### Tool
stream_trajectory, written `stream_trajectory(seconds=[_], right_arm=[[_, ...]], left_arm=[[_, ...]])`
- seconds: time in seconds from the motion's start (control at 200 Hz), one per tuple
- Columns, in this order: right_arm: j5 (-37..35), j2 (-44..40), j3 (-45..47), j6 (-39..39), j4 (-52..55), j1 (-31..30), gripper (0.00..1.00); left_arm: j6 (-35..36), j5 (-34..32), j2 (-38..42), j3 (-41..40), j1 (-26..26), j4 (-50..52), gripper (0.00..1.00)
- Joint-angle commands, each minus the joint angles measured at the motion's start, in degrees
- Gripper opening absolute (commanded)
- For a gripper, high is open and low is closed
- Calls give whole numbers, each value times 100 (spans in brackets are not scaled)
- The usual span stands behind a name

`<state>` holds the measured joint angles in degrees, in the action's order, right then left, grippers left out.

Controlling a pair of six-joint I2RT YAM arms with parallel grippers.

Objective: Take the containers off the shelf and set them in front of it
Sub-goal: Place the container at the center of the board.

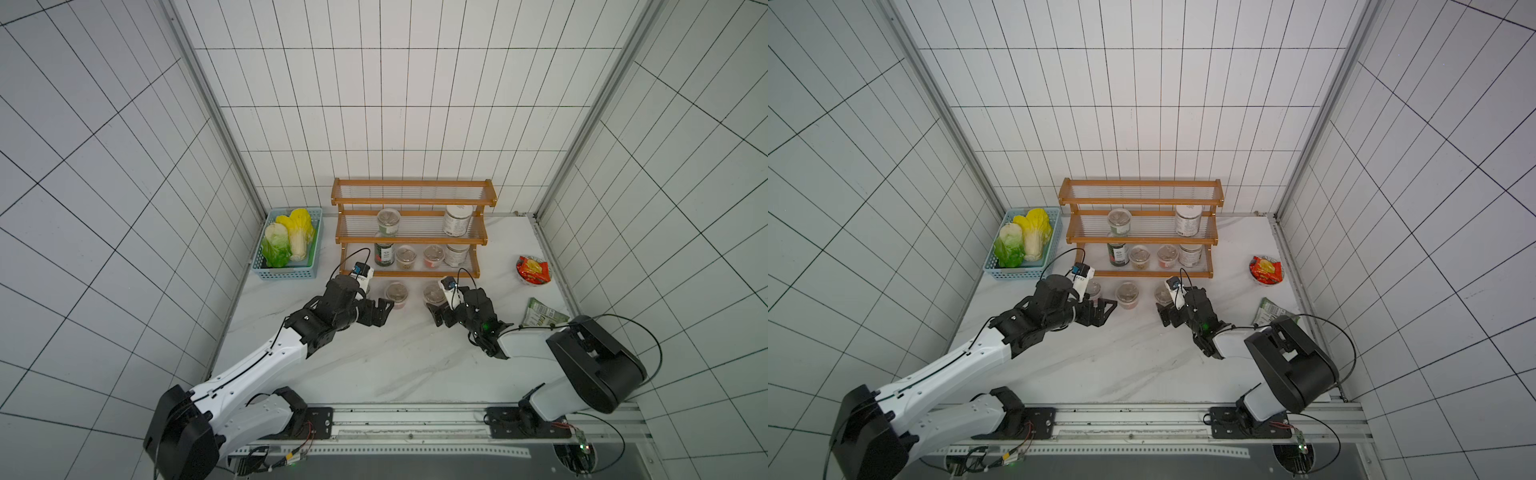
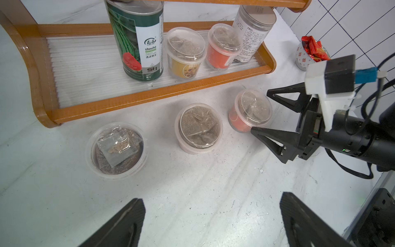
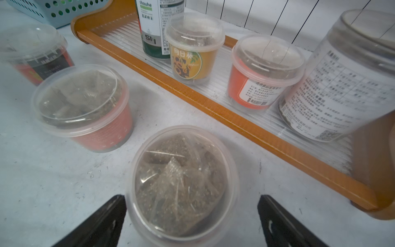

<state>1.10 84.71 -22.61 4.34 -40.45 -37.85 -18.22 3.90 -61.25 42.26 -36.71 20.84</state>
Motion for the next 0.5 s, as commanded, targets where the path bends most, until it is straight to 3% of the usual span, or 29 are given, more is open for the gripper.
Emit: stream_trajectory(seconds=[0.0,0.26,0.495], right_arm=[[-24,-522,183,-109,497,40,99],[-224,-2450,-53,-163,2095,49,99],[-141,-3162,-847,-176,3107,240,99]], left_arm=[[37,-117,-26,61,7,-10,97],[-162,-718,-227,348,-25,-113,97],[244,-1218,-836,1290,52,-517,98]])
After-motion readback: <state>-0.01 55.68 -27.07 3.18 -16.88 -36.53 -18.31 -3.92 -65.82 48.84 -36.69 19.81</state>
